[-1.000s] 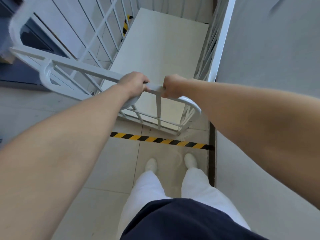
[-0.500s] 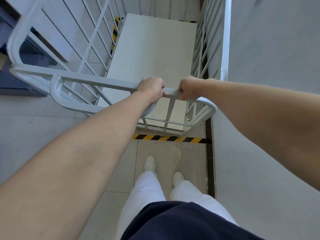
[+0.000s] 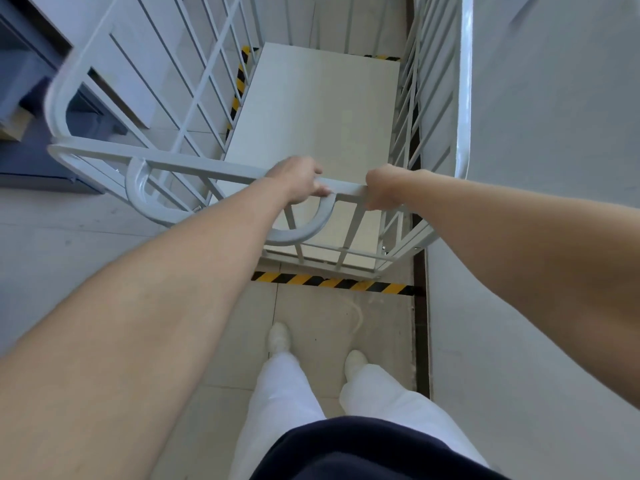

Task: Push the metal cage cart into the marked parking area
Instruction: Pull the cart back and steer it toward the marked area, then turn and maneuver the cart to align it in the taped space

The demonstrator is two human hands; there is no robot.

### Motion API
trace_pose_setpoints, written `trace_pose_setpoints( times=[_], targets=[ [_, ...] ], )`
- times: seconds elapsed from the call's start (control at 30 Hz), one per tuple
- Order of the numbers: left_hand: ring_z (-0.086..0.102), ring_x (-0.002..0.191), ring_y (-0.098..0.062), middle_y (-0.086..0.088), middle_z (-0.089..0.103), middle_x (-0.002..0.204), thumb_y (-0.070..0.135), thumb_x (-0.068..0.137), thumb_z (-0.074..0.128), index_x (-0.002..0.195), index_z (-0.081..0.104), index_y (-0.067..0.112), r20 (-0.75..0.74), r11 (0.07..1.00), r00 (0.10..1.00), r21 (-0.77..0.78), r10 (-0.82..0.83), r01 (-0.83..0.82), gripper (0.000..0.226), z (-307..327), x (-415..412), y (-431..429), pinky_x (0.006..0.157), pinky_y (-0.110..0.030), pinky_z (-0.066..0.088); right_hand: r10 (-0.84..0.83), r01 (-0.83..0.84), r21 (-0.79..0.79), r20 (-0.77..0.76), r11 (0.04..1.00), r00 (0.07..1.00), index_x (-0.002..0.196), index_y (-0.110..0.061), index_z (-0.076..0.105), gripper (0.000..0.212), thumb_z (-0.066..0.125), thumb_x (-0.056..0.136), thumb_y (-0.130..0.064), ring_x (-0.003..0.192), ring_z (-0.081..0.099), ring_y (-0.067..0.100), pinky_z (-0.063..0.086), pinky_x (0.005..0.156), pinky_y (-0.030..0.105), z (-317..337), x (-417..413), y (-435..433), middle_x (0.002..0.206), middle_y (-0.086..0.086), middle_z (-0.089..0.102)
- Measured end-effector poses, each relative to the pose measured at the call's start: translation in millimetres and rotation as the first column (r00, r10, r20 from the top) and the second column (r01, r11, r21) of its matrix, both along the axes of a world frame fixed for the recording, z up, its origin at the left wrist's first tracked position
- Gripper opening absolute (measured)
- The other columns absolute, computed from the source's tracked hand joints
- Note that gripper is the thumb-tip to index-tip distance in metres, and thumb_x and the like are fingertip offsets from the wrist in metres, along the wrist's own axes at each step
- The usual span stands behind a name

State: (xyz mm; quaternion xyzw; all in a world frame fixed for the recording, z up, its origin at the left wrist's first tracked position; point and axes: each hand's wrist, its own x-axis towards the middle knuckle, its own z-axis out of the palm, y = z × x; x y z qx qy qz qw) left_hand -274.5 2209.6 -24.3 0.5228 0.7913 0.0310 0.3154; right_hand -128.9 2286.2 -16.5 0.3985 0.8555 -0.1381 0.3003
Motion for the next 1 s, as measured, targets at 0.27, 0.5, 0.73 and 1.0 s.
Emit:
trace_pose_setpoints(
  times=[0.27, 0.5, 0.73, 1.0],
  targets=[
    [0.057, 0.106, -0.033, -0.014, 0.063, 0.113, 0.044, 0.09, 0.058, 0.121, 0.059, 0.003, -0.084, 0.991, 0.996, -0.131, -0.017, 0.006, 0.051, -6, -155, -50, 0.083, -0.036, 0.042, -0.04, 0.036, -0.067, -0.045, 0.997, 0.998, 0.102, -0.007, 0.054, 0.015, 0.05, 0.088, -0.009, 0.072, 0.05, 0.022, 0.04, 0.07, 0.03, -2, -85, -37, 0.075, 0.003, 0.048],
    [0.058, 0.086, -0.029, -0.006, 0.062, 0.084, 0.052, 0.087, 0.057, 0.096, 0.067, 0.012, -0.073, 0.999, 0.996, -0.008, -0.054, 0.054, 0.042, -12, -227, -76, 0.067, -0.033, 0.041, -0.317, 0.302, -0.1, -0.242, 0.948, 0.917, 0.096, -0.013, 0.051, 0.015, 0.048, 0.094, -0.027, 0.089, 0.048, 0.027, 0.037, 0.083, 0.034, -21, -176, -74, 0.092, 0.007, 0.053],
    [0.053, 0.105, -0.034, -0.013, 0.064, 0.103, 0.045, 0.092, 0.054, 0.095, 0.066, 0.007, -0.112, 0.996, 0.993, 0.07, -0.042, 0.05, 0.04, -18, -221, -83, 0.088, -0.038, 0.036, -0.396, 0.446, 0.096, -0.325, 0.89, 0.859, 0.111, -0.013, 0.055, 0.025, 0.037, 0.095, -0.01, 0.111, 0.052, 0.031, 0.01, 0.116, 0.045, -52, -183, -90, 0.092, 0.005, 0.053],
    [0.049, 0.114, -0.035, -0.015, 0.063, 0.114, 0.043, 0.094, 0.051, 0.103, 0.066, 0.006, -0.13, 0.998, 0.992, 0.061, -0.012, 0.02, 0.04, -16, -200, -101, 0.096, -0.038, 0.034, -0.397, 0.454, 0.014, -0.462, 0.891, 0.793, 0.116, -0.014, 0.054, 0.026, 0.036, 0.1, -0.021, 0.12, 0.041, 0.028, 0.002, 0.117, 0.044, -57, -156, -108, 0.12, 0.006, 0.055]
  ],
)
